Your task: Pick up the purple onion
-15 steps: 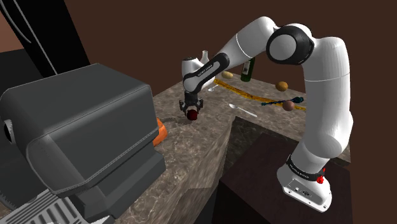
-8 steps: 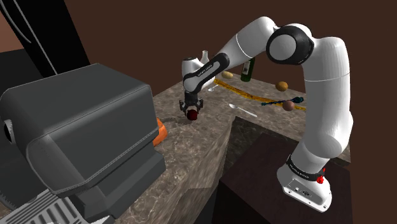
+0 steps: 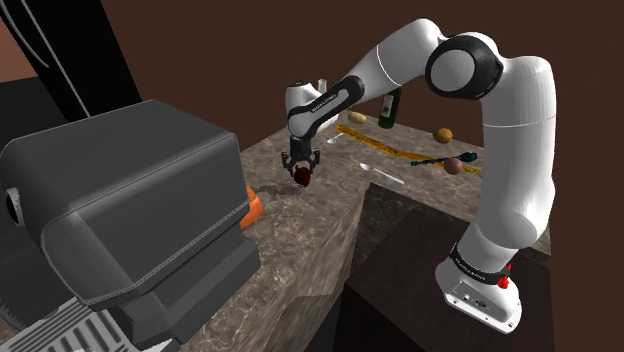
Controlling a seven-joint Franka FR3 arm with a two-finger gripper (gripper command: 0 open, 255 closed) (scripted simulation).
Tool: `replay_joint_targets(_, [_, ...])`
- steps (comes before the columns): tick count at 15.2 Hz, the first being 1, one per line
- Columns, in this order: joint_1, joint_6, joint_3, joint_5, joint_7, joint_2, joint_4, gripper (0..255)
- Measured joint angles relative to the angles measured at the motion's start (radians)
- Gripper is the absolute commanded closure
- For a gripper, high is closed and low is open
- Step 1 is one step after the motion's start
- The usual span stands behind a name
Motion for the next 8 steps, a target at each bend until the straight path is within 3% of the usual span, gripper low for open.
replay_joint_targets(8, [-0.001,-0.086,0.005,0.009,-0.003,-0.058,0.028,255])
